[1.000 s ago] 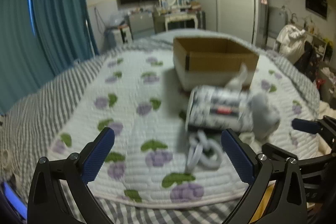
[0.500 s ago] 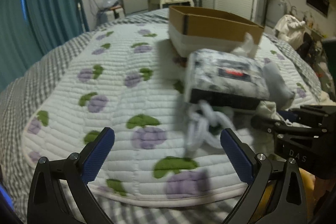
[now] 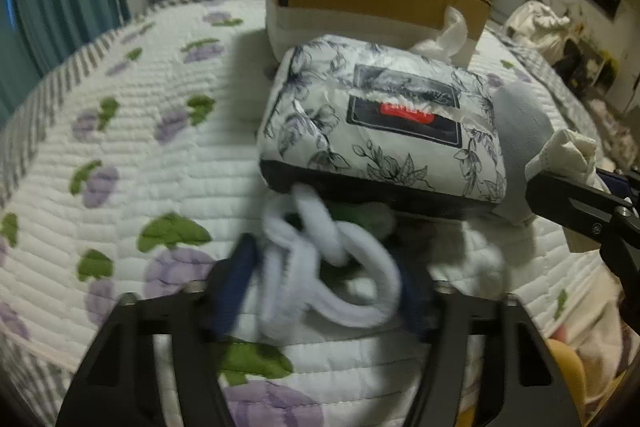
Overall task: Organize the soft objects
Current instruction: 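Grasp the white knotted rope toy with the left gripper while the right grasps the white sock, then lower both held items into the cardboard box and open both grippers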
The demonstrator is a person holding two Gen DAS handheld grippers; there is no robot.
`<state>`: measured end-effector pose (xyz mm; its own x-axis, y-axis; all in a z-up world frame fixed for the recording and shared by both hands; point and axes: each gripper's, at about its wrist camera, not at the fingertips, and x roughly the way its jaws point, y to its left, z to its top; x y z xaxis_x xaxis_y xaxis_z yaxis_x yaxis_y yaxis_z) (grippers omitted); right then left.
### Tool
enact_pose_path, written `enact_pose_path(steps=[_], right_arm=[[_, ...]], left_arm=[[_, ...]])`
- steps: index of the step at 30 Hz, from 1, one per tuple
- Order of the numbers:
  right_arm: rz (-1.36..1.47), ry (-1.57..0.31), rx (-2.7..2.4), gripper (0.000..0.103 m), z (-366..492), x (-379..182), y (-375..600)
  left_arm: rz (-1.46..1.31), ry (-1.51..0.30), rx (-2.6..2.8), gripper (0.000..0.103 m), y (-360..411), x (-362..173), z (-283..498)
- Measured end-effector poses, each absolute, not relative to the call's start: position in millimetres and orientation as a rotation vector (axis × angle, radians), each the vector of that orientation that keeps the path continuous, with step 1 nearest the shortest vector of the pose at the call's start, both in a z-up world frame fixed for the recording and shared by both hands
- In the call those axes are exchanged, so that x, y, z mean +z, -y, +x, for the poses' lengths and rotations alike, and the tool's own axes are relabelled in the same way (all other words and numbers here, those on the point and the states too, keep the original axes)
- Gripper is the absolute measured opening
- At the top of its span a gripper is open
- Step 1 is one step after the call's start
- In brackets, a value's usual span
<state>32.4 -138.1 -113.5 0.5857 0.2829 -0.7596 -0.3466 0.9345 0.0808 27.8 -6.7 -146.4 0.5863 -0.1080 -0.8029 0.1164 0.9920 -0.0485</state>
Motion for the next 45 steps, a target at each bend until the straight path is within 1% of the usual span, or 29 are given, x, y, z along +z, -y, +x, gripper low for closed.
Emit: enact_pose_path(steps=[4,11,18,22,26,32,38,41,45], right_arm=[[-0.076,-0.867,0.369,0.024,31,-114,139],[-0.074,-0.825,0.382,0.024,18,-95,137],[-0.076,-0.751,0.388,0.024,3,-60,136],[-0.08,-0.699,0.392,0.024,4,-35,138],[-0.12,-0.648,0.376,0.024,22,-10,143],[-0.112,-0.614,0.375,0.024,75,17,155],[-0.084,-0.641,0.375,0.024,150,22,164],[-0.068,-0.669,0.377,0.024,190,14,163],[-0.033,-0.715,0.385,0.024,231,-4,164]], left_arm=[[0.009,-0.903,-0.13,0.043,6,-138,15],[-0.013,-0.834,-0.107,0.043,-7,-105,-4],[0.01,-0.708,-0.097,0.043,-10,-49,-22],[0.027,-0.655,-0.105,0.043,-6,-24,-19],[0.04,-0.612,-0.119,0.043,1,-4,-7],[0.051,-0.567,-0.147,0.043,16,13,39],[0.037,-0.541,-0.149,0.043,24,23,109],[0.035,-0.563,-0.141,0.043,27,16,144],[0.06,-0.62,-0.124,0.043,31,-10,183]])
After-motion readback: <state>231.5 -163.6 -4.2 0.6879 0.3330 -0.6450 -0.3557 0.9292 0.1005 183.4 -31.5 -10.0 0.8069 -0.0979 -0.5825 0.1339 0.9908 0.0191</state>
